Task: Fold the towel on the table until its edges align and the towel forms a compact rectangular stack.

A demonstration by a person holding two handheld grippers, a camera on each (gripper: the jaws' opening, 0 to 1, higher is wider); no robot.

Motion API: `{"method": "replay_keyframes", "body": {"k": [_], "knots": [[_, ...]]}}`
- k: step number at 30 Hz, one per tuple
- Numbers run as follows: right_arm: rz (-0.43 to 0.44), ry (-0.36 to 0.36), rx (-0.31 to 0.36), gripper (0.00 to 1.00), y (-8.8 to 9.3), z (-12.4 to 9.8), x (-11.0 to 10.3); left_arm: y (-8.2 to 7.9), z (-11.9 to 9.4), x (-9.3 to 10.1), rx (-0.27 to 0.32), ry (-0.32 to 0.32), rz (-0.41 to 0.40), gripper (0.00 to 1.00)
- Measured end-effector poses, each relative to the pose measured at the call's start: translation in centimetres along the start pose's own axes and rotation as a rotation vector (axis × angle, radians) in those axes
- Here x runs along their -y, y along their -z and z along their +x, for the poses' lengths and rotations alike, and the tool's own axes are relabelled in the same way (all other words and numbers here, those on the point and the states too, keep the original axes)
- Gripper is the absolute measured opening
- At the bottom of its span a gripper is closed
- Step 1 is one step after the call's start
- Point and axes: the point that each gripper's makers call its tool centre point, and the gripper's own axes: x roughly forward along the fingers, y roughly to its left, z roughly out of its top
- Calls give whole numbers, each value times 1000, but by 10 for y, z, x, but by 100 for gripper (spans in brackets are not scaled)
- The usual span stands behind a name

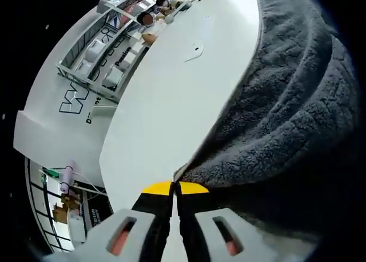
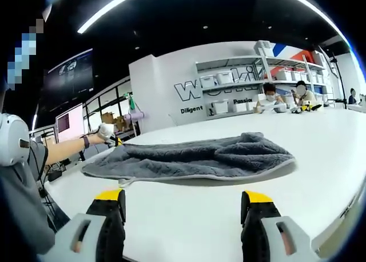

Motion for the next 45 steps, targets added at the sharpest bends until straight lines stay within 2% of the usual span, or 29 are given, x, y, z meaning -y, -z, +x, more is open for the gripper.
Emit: {"method": "replay_keyframes", "body": {"k": [16, 45], "knots": [[6, 13, -3, 87, 2, -4, 4, 3, 20, -1, -26, 17, -15, 4], [-3, -7, -18, 87, 3, 0, -1, 1, 19, 4, -22, 14, -22, 4]]}}
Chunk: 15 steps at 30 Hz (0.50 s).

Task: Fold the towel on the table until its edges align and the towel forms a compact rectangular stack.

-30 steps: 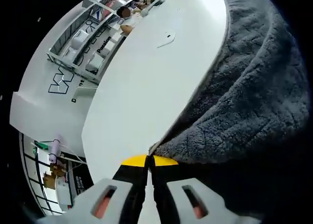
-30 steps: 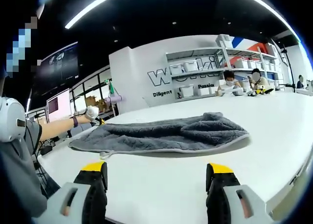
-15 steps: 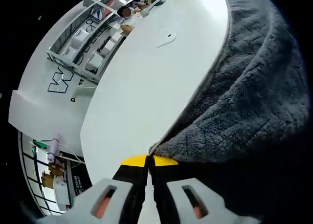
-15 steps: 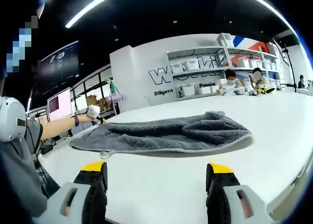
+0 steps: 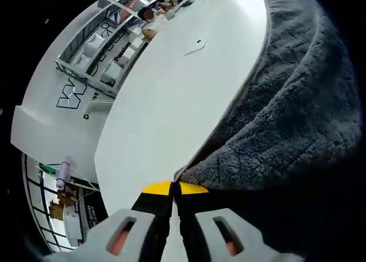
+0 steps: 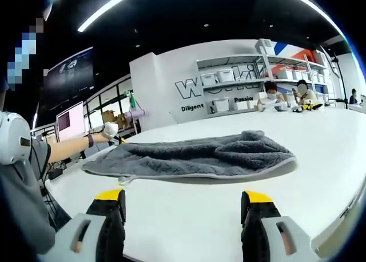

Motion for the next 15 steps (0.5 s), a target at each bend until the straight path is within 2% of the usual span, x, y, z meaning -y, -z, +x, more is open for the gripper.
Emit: {"method": "replay_keyframes", "body": {"k": [15], "knots": [[5, -5, 2, 87, 1, 0, 1, 0, -1, -2, 4, -23, 1, 8]]}}
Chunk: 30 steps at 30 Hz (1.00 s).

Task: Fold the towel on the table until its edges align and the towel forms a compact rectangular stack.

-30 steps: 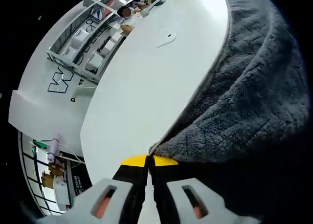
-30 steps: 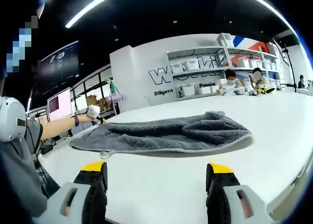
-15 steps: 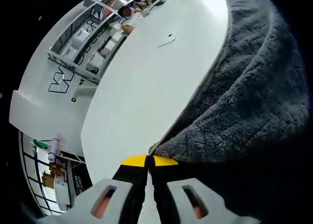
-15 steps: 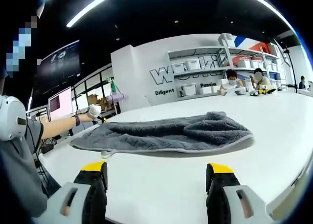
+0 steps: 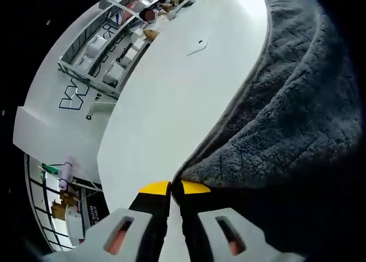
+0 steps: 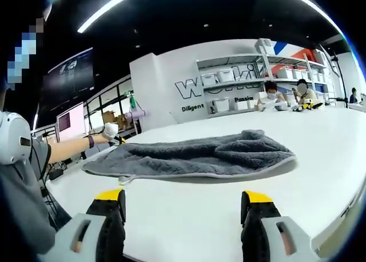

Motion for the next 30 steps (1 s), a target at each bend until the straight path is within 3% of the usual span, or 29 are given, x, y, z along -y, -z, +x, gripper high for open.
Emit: {"method": "replay_keyframes", "body": {"k": [9, 18, 30], "knots": [[5, 3, 2, 87, 0, -2, 1, -1, -2, -11, 16, -67, -10, 17], [9, 5, 12, 87, 2, -7, 0, -13, -26, -37, 85, -199, -47, 18], [8, -8, 16, 87, 1, -8, -3, -9, -47, -46, 153, -201, -165, 21]]}}
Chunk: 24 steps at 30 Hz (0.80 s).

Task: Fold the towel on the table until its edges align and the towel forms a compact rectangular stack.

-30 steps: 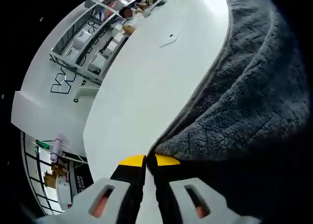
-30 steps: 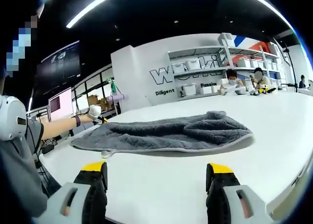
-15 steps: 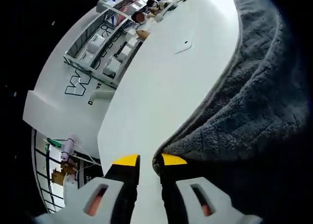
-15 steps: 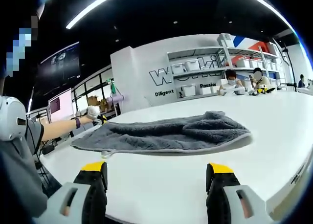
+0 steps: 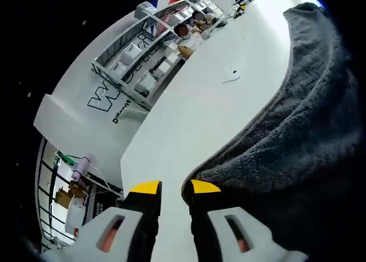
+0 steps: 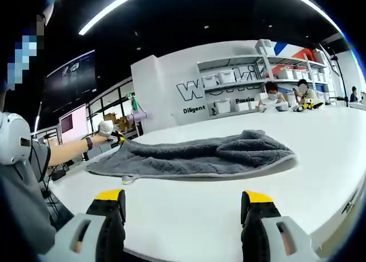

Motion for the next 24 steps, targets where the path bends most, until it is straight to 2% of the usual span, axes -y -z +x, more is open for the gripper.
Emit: {"method": "replay_keyframes", "body": {"k": [6, 15, 19, 24], "knots": [[5, -1, -1, 87, 2, 1, 0, -11, -19, -8, 50, -17, -15, 22], [5, -12, 2, 87, 2, 1, -3, -24, -40, -10, 113, -4, -33, 23], [6, -12, 3, 87, 3, 0, -3, -33, -62, 5, 147, 23, -52, 24], [8, -10, 5, 87, 4, -1, -2, -46, -76, 7, 185, 29, -52, 24]]}}
